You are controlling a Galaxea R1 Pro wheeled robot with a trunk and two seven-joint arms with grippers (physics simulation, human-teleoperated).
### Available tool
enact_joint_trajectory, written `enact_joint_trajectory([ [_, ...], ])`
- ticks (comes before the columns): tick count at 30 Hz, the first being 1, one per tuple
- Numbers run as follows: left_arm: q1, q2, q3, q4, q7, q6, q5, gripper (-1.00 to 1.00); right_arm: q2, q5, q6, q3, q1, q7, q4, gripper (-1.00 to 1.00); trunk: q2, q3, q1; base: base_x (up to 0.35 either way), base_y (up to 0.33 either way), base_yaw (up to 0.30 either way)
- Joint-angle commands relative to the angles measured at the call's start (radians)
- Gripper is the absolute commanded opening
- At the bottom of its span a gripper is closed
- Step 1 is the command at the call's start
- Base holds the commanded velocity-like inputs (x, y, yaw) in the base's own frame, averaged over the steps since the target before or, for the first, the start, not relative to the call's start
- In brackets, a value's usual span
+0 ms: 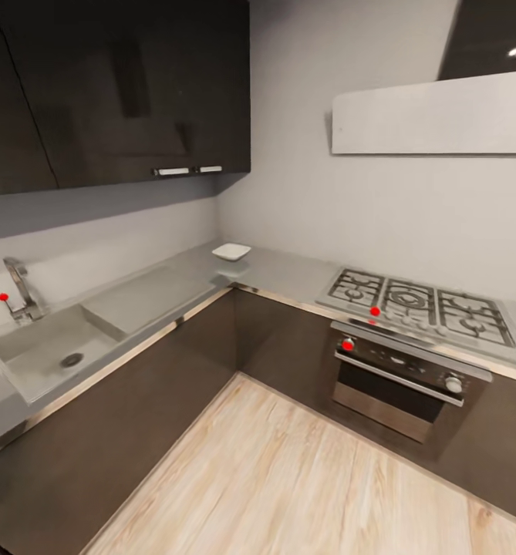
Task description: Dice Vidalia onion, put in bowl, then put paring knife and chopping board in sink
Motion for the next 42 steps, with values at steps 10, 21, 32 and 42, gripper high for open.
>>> enact_joint_trajectory([
  [10,-0.002,-0.001,-0.008,0.004,0.005,-0.007,0.0,1.0,0.0,0.011,-0.005,-0.005,-0.001,-0.003,0.002,1.0,-0.002,-0.002,0.001,0.297,0.0,0.0],
  [21,-0.002,-0.009,-0.009,0.006,0.003,-0.007,0.0,1.0,0.001,0.011,-0.005,-0.004,-0.001,-0.003,0.002,1.0,-0.002,-0.002,0.001,0.031,0.0,0.0],
  [32,-0.002,-0.058,-0.007,0.001,0.007,0.003,-0.002,1.0,0.002,0.011,-0.005,-0.003,-0.001,-0.003,0.002,1.0,-0.002,-0.002,0.001,0.0,0.0,0.0],
  [42,-0.001,-0.124,-0.005,-0.119,0.094,0.138,-0.006,1.0,0.005,0.011,-0.004,-0.003,-0.001,-0.003,0.002,1.0,-0.002,-0.002,0.001,0.0,0.0,0.0],
])
